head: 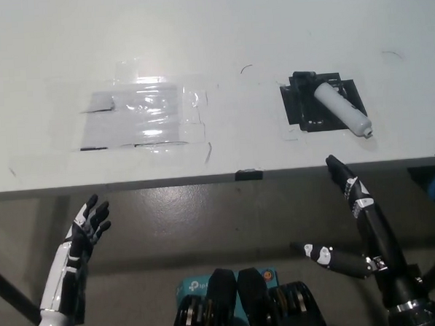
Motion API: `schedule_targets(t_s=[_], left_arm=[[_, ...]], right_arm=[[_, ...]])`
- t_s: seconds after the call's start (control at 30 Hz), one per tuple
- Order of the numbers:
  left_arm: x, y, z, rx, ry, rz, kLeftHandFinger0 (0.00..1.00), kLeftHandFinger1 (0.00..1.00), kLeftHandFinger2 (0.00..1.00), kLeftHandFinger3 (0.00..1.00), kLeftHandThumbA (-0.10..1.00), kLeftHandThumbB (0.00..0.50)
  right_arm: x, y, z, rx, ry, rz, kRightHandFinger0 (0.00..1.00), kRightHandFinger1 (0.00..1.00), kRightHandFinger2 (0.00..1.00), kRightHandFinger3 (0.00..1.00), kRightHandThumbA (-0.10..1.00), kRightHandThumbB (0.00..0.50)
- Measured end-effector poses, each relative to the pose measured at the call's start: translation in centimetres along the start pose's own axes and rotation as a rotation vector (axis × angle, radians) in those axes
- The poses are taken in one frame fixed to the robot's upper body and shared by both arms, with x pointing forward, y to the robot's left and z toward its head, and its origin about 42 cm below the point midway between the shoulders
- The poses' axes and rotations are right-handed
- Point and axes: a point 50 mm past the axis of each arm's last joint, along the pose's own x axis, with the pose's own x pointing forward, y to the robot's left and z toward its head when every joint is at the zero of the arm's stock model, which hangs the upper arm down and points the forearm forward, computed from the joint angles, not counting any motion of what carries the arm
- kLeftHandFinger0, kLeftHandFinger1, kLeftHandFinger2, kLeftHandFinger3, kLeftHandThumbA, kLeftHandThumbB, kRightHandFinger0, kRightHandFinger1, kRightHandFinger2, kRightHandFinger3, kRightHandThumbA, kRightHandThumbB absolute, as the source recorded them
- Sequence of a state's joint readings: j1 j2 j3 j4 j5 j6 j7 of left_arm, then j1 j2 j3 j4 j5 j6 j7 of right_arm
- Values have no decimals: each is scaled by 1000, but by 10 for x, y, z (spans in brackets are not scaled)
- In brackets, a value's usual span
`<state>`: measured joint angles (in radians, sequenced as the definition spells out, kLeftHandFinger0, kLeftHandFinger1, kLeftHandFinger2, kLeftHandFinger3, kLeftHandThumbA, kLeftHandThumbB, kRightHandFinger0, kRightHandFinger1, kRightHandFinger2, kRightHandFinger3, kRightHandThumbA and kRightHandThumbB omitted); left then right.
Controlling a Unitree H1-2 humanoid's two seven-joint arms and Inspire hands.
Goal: The robot uses right hand to pick up a small white air pumper and uses its left hand to compress it, and then puts it on the desk
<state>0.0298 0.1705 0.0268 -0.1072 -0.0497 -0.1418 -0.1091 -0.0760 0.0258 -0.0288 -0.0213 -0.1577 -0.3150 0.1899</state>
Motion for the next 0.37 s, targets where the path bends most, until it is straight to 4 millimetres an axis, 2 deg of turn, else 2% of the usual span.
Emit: schedule_targets(t_s=[0.37], left_arm=[[0, 0, 0, 2, -6, 0, 1000, 1000, 1000, 1000, 1000, 234]], right_arm=[[0, -3, 0, -7, -3, -6, 1000, 1000, 1000, 1000, 997, 214]])
